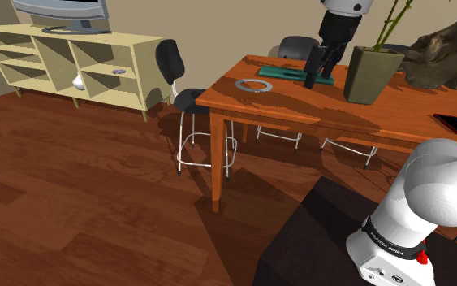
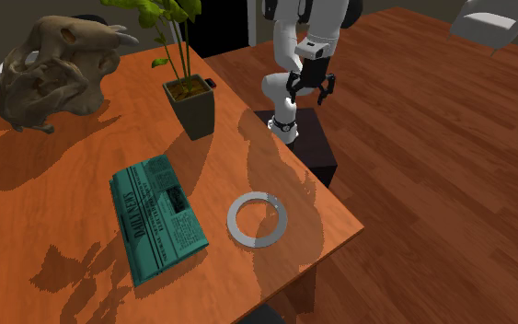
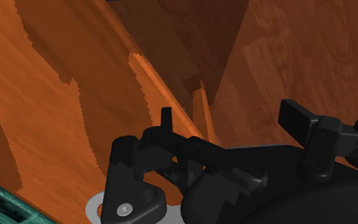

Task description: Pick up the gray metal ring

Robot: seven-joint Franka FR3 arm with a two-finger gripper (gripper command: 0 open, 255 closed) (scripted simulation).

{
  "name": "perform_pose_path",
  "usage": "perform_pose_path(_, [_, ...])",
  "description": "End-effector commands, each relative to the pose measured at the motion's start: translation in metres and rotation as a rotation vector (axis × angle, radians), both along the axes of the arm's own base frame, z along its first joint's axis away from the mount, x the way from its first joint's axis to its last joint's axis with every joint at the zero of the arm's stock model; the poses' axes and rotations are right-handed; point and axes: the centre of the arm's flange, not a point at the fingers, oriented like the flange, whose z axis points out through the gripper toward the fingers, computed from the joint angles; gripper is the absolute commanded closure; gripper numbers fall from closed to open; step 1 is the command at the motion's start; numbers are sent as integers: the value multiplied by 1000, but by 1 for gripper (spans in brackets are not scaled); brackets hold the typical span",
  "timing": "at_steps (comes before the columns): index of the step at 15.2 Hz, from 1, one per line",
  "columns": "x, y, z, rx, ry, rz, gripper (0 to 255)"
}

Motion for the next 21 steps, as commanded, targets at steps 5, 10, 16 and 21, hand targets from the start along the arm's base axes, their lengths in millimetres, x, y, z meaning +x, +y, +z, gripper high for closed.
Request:
perform_pose_path(5, [51, -21, -9, 16, 16, -3, 0])
perform_pose_path(10, [114, -48, -23, 36, 35, -7, 0])
perform_pose_path(16, [189, -81, -41, 59, 59, -12, 0])
perform_pose_path(21, [251, -107, -58, 79, 78, -15, 0])
